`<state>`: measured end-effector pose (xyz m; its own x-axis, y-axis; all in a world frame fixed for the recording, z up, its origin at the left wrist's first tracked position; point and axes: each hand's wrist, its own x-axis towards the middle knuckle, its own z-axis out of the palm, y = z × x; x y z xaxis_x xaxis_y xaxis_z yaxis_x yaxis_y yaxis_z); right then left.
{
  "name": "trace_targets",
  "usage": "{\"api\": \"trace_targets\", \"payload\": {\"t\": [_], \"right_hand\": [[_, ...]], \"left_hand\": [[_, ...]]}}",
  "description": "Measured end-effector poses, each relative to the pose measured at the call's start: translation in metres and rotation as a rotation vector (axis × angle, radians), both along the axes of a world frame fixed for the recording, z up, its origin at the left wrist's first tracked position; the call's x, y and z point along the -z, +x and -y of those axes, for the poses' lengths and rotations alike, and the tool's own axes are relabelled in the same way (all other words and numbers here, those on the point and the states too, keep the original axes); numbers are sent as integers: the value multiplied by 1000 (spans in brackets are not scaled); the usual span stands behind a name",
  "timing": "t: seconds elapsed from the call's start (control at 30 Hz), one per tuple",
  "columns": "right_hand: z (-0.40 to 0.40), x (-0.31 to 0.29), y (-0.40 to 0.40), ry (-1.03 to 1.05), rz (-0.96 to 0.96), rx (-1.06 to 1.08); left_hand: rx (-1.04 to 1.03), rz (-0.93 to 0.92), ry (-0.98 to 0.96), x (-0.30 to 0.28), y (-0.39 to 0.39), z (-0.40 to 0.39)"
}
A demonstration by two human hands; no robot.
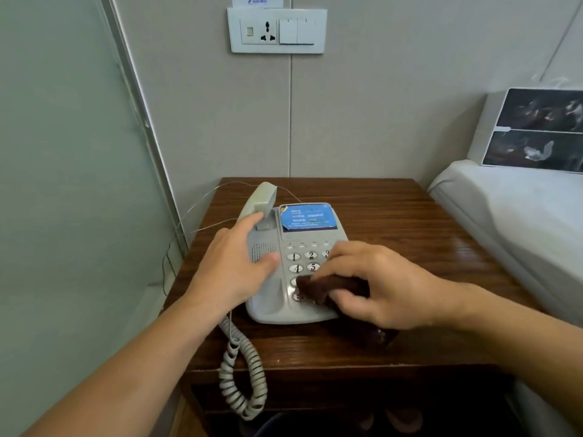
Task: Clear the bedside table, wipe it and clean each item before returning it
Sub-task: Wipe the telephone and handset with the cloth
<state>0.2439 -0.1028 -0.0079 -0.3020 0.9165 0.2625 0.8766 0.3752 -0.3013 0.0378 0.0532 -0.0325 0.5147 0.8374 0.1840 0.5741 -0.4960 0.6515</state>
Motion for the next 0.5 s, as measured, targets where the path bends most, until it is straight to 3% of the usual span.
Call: {"api": "trace_targets", "payload": {"t": [0.1,0.2,0.33,0.43,0.5], "right_hand": [[-37,-1,29,148,-42,223],[-55,2,43,90,-76,358],[-23,2,22,20,-70,198],[6,-7,10,-148,-53,26],[3,-12,8,-129,-61,0]], "left_hand": [[3,10,-5,1,0,-1],[-4,12,-13,1,0,0],[0,10,0,2,1,-2],[-5,6,-2,1,1,-1],[-3,-1,-11,1,0,0]]}}
